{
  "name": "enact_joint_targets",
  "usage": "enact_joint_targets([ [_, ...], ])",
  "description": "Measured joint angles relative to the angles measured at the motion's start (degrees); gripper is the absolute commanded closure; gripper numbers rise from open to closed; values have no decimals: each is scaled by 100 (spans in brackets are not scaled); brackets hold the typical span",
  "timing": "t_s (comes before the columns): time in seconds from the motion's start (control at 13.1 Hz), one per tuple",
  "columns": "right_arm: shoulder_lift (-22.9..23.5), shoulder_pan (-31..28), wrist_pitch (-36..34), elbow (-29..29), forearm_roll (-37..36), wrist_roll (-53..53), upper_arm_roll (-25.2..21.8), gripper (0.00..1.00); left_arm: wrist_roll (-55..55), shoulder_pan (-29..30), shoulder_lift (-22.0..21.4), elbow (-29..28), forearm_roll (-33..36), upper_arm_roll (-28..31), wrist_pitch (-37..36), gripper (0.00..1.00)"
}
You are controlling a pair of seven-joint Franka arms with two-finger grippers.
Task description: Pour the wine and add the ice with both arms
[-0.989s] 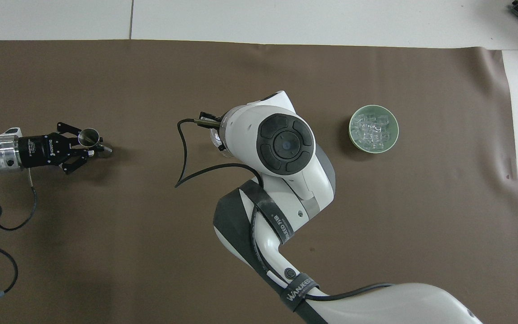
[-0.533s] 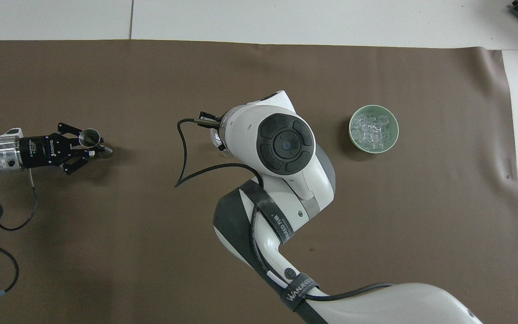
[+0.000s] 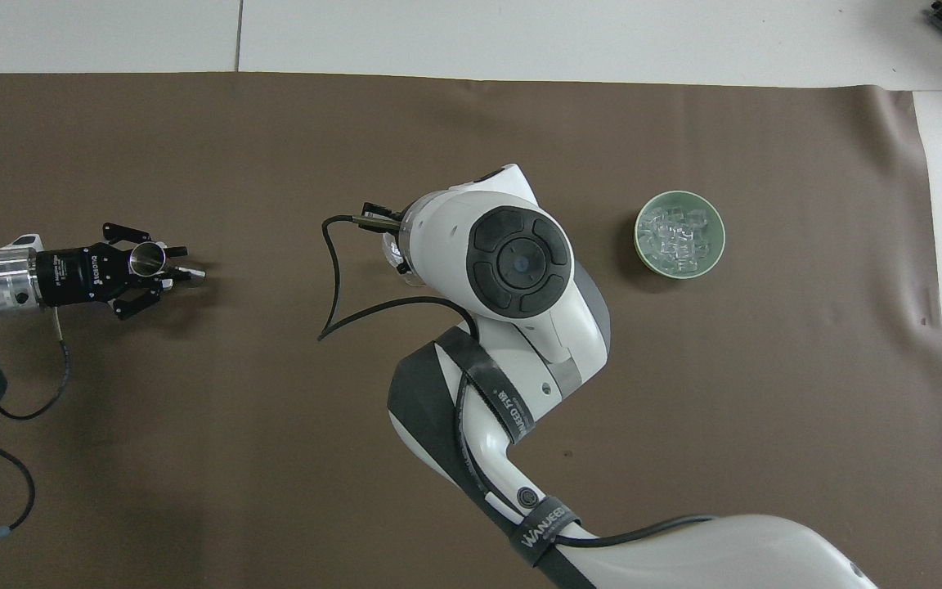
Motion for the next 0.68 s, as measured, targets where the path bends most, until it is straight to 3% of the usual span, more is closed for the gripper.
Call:
enact_joint_targets([
  [0.08, 0, 0, 0, 0, 0, 0, 0, 73, 3, 0, 2, 0, 0, 0, 0, 46],
  [0.15, 0, 0, 0, 0, 0, 0, 0, 73, 9, 1, 3, 0, 0, 0, 0, 30],
  [0.23, 0, 0, 0, 0, 0, 0, 0, 72, 19, 1, 3, 0, 0, 2, 0, 0],
  [0.68, 0, 0, 0, 0, 0, -1, 0, 72, 146, 92, 3, 28, 137, 17, -5, 0],
])
